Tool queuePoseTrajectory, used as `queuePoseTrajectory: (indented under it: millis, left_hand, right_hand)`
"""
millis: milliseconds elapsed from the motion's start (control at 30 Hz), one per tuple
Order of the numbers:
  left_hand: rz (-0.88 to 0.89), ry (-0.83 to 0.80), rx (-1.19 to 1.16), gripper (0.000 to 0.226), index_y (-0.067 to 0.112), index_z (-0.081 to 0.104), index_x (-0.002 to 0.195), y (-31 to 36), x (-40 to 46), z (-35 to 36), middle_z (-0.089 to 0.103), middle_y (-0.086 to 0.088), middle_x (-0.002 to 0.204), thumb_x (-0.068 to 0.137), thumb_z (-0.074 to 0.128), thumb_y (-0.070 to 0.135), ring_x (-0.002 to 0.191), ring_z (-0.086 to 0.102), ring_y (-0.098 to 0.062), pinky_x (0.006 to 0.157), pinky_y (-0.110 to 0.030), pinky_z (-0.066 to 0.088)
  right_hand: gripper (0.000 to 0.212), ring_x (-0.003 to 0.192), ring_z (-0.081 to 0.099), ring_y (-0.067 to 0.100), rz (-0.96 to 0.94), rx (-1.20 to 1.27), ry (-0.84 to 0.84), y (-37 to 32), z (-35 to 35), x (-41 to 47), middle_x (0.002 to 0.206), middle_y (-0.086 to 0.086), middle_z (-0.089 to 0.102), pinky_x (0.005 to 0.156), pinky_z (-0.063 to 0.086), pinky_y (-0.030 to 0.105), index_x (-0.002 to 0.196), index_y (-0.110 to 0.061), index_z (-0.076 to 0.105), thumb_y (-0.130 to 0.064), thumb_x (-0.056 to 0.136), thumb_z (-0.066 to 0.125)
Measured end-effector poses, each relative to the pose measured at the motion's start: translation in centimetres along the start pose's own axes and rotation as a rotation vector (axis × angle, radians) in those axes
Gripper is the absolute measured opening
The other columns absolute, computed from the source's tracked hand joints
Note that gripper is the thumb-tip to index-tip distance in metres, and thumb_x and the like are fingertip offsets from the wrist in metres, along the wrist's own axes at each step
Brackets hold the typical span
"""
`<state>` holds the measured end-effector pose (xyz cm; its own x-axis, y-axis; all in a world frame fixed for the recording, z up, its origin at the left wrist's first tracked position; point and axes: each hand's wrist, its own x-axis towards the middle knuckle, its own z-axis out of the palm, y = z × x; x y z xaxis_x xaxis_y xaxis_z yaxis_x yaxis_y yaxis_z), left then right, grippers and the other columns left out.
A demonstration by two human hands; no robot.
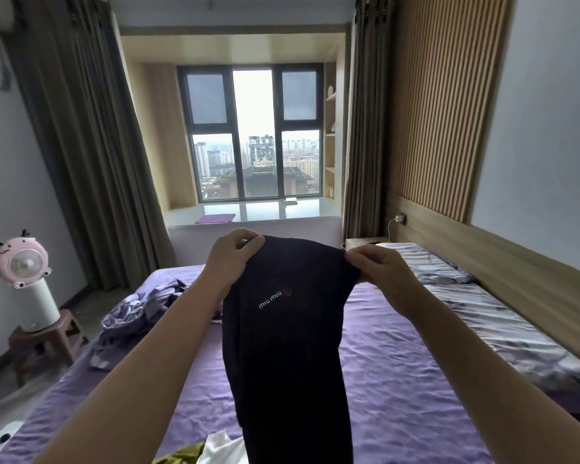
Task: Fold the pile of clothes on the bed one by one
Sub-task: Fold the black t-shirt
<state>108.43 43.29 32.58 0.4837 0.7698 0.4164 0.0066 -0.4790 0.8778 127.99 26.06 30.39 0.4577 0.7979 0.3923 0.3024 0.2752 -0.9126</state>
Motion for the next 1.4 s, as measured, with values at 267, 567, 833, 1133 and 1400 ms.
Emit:
queuePoseTrajectory:
  millis: [267, 567, 833, 1133, 1400]
  left_hand:
    - [0.001, -0.196, -0.071, 0.009, 0.032, 0.061, 0.090, 0.2, -1.1, 0.8, 0.065, 0.010, 0.088, 0.087, 0.063, 0.041, 0.080, 0.060, -0.008, 0.067, -0.016, 0.047]
    - [0.196, -0.307, 0.223, 0.011, 0.034, 0.066, 0.073, 0.2, -1.6, 4.2, 0.057, 0.007, 0.099, 0.076, 0.076, 0.030, 0.091, 0.057, -0.005, 0.077, -0.011, 0.039]
    - [-0.143, -0.605, -0.275, 0.012, 0.009, 0.074, 0.090, -1.2, -1.4, 4.0, 0.068, -0.005, 0.082, 0.086, 0.067, 0.019, 0.077, 0.063, -0.017, 0.072, -0.025, 0.052]
    - [-0.257, -0.592, -0.455, 0.031, 0.004, 0.072, 0.100, -1.5, -1.1, 3.4, 0.072, -0.013, 0.093, 0.077, 0.075, 0.024, 0.084, 0.069, -0.021, 0.071, -0.027, 0.054]
    - [-0.265, -0.474, -0.419, 0.016, 0.010, 0.076, 0.095, -0.8, -1.3, 1.9, 0.072, -0.011, 0.102, 0.081, 0.069, 0.009, 0.091, 0.069, -0.018, 0.075, -0.021, 0.054]
  right_hand:
    - [0.026, 0.061, 0.059, 0.007, 0.164, 0.319, -0.059, -0.4, 3.0, 0.8, 0.066, -0.001, 0.062, 0.054, 0.050, 0.020, 0.082, -0.009, 0.065, -0.021, 0.097, 0.048]
    - [0.024, 0.065, 0.060, 0.020, 0.062, -0.044, 0.040, -0.6, 5.0, 1.5, 0.069, 0.007, 0.060, 0.056, 0.054, 0.036, 0.079, -0.010, 0.064, -0.024, 0.095, 0.053]
    - [0.022, 0.045, 0.054, 0.003, -0.162, -0.406, 0.151, -0.5, 3.3, 0.9, 0.056, -0.003, 0.054, 0.041, 0.045, 0.017, 0.068, -0.021, 0.057, -0.026, 0.088, 0.063]
    - [0.025, 0.086, 0.060, 0.003, -0.320, -0.450, -0.139, -0.1, 2.5, -0.1, 0.092, -0.009, 0.062, 0.077, 0.053, 0.022, 0.102, -0.014, 0.065, -0.008, 0.079, 0.073]
    - [0.012, 0.084, 0.065, 0.014, -0.017, 0.047, -0.027, -1.2, 0.6, 0.2, 0.087, 0.008, 0.069, 0.076, 0.053, 0.024, 0.090, -0.004, 0.071, -0.005, 0.087, 0.059]
